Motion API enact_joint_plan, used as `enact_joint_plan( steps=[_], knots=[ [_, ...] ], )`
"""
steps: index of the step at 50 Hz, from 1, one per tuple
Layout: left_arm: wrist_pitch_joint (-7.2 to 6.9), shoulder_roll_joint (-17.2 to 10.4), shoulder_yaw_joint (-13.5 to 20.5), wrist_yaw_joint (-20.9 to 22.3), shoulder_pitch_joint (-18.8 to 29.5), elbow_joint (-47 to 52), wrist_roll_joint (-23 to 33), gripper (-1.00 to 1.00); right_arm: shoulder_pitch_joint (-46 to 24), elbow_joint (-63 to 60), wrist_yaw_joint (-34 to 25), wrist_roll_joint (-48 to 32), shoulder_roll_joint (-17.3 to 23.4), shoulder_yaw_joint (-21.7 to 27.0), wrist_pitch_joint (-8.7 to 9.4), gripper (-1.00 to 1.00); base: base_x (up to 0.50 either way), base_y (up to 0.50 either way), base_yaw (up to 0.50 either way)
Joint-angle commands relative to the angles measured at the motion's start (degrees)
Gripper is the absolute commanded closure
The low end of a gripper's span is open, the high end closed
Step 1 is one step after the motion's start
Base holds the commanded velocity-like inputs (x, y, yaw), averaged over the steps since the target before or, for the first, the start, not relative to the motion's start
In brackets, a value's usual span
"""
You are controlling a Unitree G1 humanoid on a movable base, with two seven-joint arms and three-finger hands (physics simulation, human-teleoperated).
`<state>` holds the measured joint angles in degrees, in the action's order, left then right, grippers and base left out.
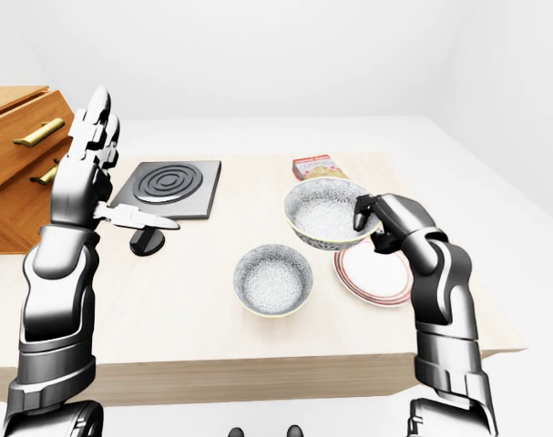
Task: Pick the akita bowl from table center and place it on the plate.
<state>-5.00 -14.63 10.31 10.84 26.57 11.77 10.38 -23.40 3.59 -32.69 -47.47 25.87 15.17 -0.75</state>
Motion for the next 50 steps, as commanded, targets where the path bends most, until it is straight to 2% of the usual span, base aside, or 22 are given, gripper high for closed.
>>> enact_joint_plan(
  steps=[1, 8, 9, 10, 15, 18, 21, 24, 26, 34, 50],
  knots=[
    [0.0, 0.22, -0.1, -0.13, -0.43, -0.09, 0.03, -1.0, 5.42, -3.59, 2.34, 12.33, 1.43, 4.18, 2.67, 1.0, 0.0, 0.0, 0.0],
    [0.0, 0.48, -0.24, -0.29, -0.97, -0.06, 0.14, -1.0, 7.56, -3.15, 3.86, 13.25, 2.01, 6.32, 2.36, 1.0, 0.0, 0.0, 0.0],
    [0.0, 0.53, -0.24, -0.3, -0.98, -0.1, 0.14, -1.0, 7.83, -2.98, 4.06, 13.36, 2.13, 6.53, 2.17, 1.0, 0.0, 0.0, 0.0],
    [0.0, 0.56, -0.34, -0.3, -1.03, -0.1, 0.23, -1.0, 9.28, -3.01, 4.24, 13.91, 2.5, 7.67, 1.21, 1.0, 0.0, 0.0, 0.0],
    [0.0, 0.86, -0.56, -0.5, -1.3, -0.57, 0.49, -1.0, 8.1, -0.54, 5.62, 13.55, 3.16, 7.36, 1.22, 1.0, 0.0, 0.0, 0.0],
    [0.0, 1.09, -0.65, -0.46, -1.48, -0.37, 0.57, -1.0, 8.06, 1.98, 7.0, 13.17, 3.96, 7.39, 0.16, 1.0, 0.0, 0.0, 0.0],
    [0.0, 1.21, -0.75, -0.48, -1.52, -0.43, 0.65, -1.0, 10.48, 3.61, 8.04, 14.2, 5.05, 9.51, -2.6, 1.0, 0.0, 0.0, 0.0],
    [0.0, 1.27, -0.77, -0.41, -1.6, -0.26, 0.71, -1.0, 10.49, 4.96, 8.75, 14.08, 5.19, 9.52, -3.06, 1.0, 0.0, 0.0, 0.0],
    [0.0, 1.23, -0.74, -0.38, -1.6, -0.47, 0.77, -1.0, 10.92, 6.59, 9.97, 13.58, 5.66, 9.69, -4.25, 1.0, 0.0, 0.0, 0.0],
    [0.0, 1.3, -0.72, -0.33, -1.88, -0.33, 0.9, -1.0, 12.07, 10.67, 12.36, 13.72, 6.57, 10.42, -4.25, 1.0, 0.0, 0.0, 0.0],
    [0.0, 1.66, -1.02, -0.37, -2.5, -0.64, 1.28, -1.0, 9.19, 19.84, 16.91, 13.08, 7.91, 7.25, -4.25, 1.0, 0.0, 0.0, 0.0]
  ],
)
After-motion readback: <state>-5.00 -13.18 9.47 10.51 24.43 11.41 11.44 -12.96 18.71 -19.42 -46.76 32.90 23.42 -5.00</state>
